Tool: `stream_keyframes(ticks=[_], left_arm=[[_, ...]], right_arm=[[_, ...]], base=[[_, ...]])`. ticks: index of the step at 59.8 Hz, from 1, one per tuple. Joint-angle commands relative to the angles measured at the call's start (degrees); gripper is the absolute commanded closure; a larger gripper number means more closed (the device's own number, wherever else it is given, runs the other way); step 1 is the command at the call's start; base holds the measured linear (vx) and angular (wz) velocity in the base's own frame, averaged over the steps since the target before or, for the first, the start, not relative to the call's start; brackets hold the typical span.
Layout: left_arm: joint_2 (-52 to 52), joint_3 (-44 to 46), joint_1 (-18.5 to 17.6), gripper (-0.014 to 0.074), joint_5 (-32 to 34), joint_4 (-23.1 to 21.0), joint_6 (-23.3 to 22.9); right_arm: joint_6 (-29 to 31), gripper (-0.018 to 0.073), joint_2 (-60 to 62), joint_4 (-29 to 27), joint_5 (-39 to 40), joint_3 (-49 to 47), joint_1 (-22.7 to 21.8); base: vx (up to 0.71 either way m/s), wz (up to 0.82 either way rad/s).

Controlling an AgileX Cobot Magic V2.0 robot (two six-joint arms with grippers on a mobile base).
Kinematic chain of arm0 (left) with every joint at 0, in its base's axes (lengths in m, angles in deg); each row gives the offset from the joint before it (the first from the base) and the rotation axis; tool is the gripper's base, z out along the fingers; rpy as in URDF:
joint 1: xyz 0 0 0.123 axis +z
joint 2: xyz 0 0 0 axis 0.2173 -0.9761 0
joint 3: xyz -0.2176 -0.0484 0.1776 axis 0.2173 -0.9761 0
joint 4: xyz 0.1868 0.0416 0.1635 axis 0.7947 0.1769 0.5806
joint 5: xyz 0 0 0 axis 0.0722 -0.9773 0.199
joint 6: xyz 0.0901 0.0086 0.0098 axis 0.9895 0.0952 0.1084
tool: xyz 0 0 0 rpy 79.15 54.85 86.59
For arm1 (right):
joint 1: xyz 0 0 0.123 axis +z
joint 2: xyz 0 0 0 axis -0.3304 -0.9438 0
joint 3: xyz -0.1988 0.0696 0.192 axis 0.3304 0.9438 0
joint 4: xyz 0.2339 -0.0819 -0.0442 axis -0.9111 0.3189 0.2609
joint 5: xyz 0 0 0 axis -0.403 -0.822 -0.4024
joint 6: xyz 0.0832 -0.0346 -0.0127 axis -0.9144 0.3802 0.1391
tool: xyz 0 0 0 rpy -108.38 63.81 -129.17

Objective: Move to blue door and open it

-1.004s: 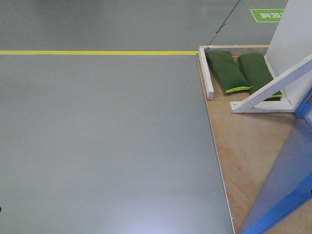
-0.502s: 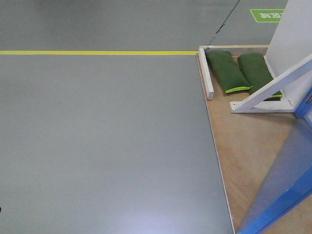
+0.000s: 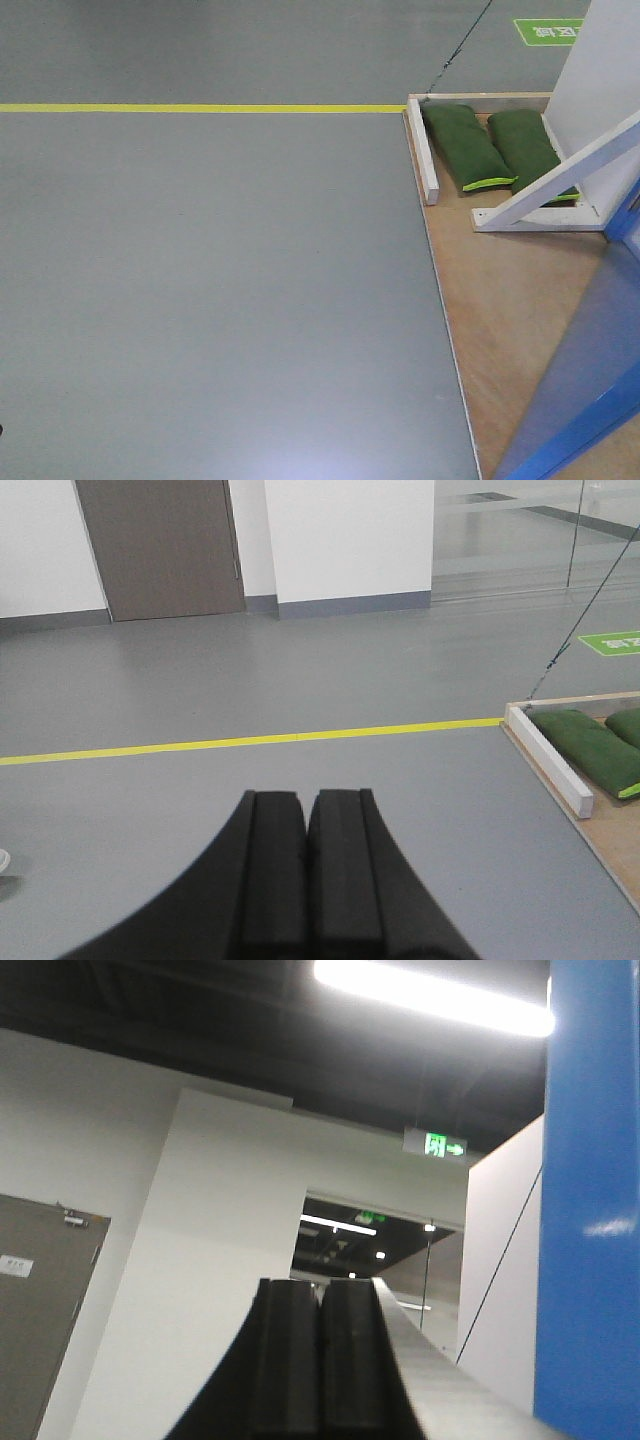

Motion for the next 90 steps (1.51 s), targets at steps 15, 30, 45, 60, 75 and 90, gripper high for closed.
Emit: stream_keyframes(ticks=[15, 30, 45, 60, 75, 90], left_arm=[[0.8, -0.3, -0.4, 0.0526, 4.8, 0.0, -0.2], [0.8, -0.3, -0.4, 0.0526, 4.8, 0.0, -0.2], [0.8, -0.3, -0.4, 0.0526, 4.8, 0.0, -0.2], [0.8, -0.3, -0.4, 0.0526, 4.8, 0.0, -0.2], [0.8, -0.3, -0.4, 0.0526, 4.8, 0.0, -0.2], [0.8, -0.3, -0.4, 0.0526, 4.8, 0.0, -0.2]], right_arm=[[0.4, 0.0567, -7.2, 3.3, -4.6, -15.8, -5.8], [-1.2, 0.0567, -7.7, 1.3, -5.5, -16.1, -27.4], [-2.7, 0.0567, -7.5, -13.1, -3.9, -16.1, -50.9], [-2.6, 0.0567, -11.1, -23.3, -4.1, -16.1, -65.8], [-2.6, 0.0567, -18.0, -23.1, -9.2, -16.1, -70.8], [-2.1, 0.0567, -21.1, -21.1, -16.0, -16.1, -66.6]], base=[[0.0, 0.0], [0.0, 0.0], [0.0, 0.0], [0.0, 0.0], [0.0, 0.0], [0.0, 0.0]])
